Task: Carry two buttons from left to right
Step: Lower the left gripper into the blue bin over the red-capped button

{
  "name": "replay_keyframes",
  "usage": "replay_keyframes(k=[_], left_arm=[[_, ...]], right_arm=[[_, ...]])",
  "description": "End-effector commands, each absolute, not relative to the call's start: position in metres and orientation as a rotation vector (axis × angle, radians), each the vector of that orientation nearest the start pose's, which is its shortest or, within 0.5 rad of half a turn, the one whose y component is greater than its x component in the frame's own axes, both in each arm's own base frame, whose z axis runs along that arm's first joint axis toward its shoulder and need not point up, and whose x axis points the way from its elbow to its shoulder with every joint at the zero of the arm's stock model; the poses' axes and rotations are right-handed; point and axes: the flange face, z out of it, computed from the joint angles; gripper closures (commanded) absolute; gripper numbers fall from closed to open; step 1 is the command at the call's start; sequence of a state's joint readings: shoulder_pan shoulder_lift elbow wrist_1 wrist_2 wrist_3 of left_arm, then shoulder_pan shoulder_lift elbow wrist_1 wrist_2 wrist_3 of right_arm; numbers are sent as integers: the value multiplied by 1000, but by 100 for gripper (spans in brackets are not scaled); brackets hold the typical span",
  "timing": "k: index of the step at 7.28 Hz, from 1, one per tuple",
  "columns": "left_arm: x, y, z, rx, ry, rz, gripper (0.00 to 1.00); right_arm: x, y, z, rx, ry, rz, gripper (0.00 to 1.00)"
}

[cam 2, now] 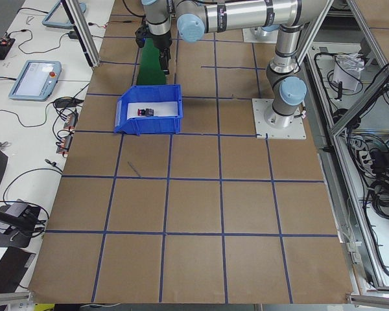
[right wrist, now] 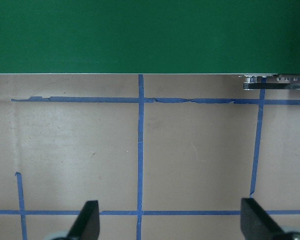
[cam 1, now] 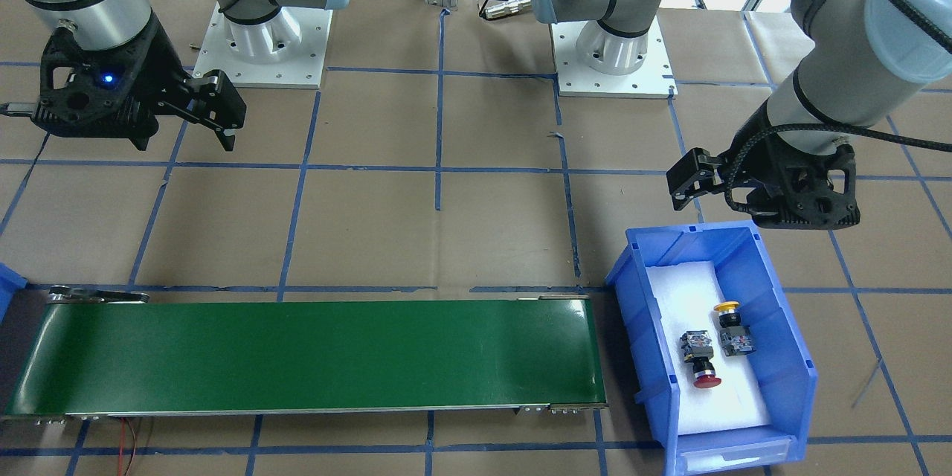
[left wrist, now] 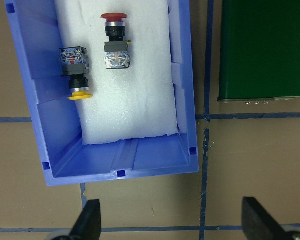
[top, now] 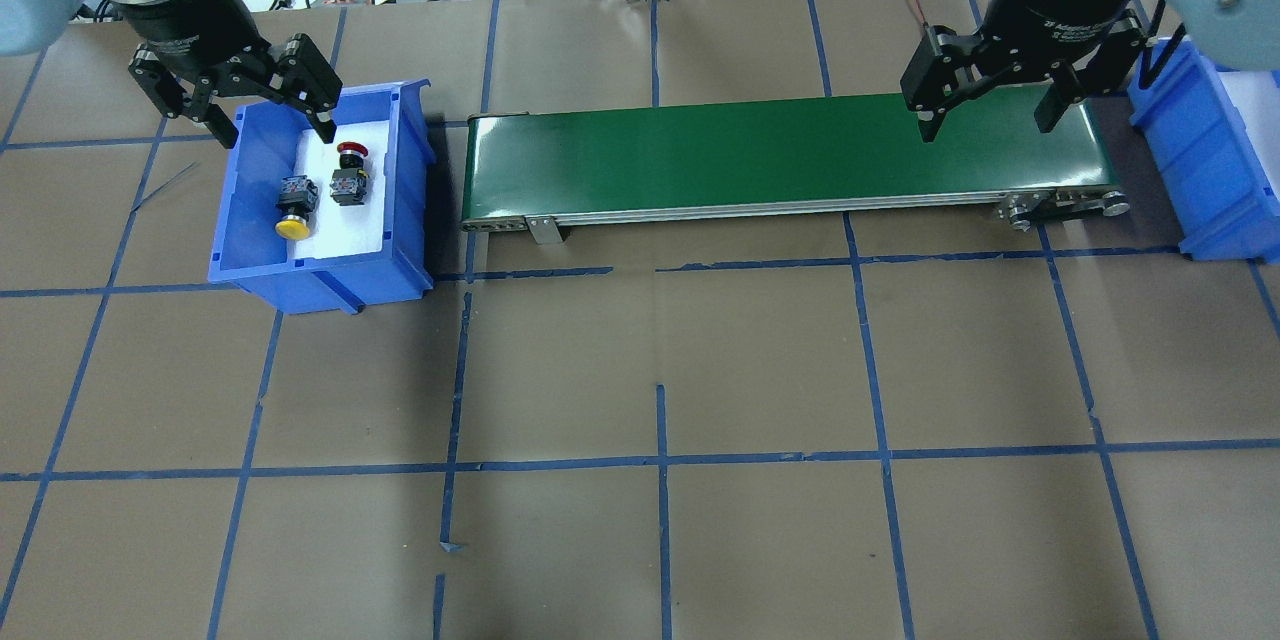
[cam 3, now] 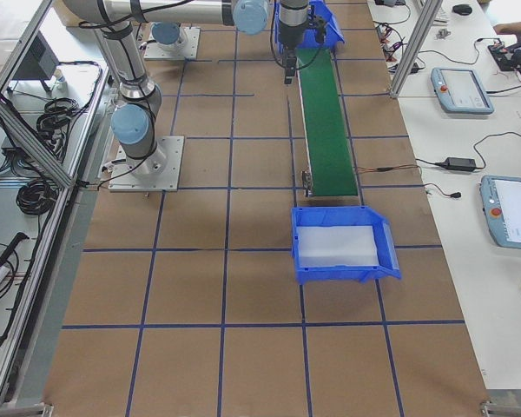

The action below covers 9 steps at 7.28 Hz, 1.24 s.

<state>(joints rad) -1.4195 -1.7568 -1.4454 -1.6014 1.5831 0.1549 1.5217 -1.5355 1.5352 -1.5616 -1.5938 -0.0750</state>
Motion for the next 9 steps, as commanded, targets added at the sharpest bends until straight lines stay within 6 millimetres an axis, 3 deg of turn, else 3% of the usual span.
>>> replay_keyframes(k=[1,5,6,7,9], left_arm=[[-48,-574,445,20,3142,153,0],[-42,-577,449,56,3140,122,0],[-25,-585,441,34,3149,130,0],[4,-597,433,-62,3181,128,0],[37,-624,395,-88,3213,116,0]], right_arm=[[106,-512,487,-41,3164,17,0],[106,-512,488,-41,3164,14,0],[106,-512,487,-41,3164,17,0],[106,-512,487,-44,3164,17,0],[106,-512,487,-41,3164,17,0]])
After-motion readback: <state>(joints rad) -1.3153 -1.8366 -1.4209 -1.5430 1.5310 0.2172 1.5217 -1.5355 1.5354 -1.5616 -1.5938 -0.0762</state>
